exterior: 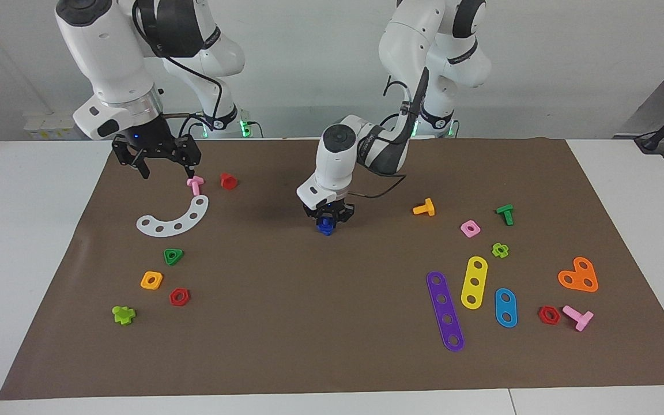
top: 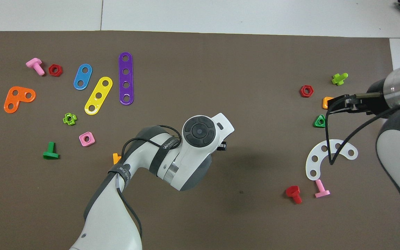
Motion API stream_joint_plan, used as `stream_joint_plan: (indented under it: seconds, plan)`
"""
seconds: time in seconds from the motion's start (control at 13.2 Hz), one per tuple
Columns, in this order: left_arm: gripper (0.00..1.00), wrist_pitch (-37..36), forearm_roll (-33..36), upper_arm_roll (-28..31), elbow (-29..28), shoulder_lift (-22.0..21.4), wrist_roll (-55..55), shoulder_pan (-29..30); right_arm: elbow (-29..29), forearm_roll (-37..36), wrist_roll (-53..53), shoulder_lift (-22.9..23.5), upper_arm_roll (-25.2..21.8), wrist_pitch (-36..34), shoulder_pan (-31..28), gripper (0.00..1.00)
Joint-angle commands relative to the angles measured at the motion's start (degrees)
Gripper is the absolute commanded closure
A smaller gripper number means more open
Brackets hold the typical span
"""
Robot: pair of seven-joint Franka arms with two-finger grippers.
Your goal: Unscrew and place screws in storage area
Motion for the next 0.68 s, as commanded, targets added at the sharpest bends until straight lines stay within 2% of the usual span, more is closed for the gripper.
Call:
stream_joint_plan:
  seconds: [0.0,0.3,0.61]
  plan:
    - [1.00,-4.6,-0.5,1.1,2.7,-1.5,0.4,0.2,-0.3,1.5,-1.9,-0.7,0.4,-0.4,-0.9,0.00]
    - [1.00,-15.5,-3.4,1.6,14.4,1.2,0.1,4.8,-0.3,1.5,-2.0,-0.6,0.4,-0.1,-0.9,0.00]
    - [1.00,-19.3,-3.3,1.7,14.7,-0.9,1.8,18.7,-1.1,1.0,-1.4,-0.6,1.0,1.0,0.5,0.05]
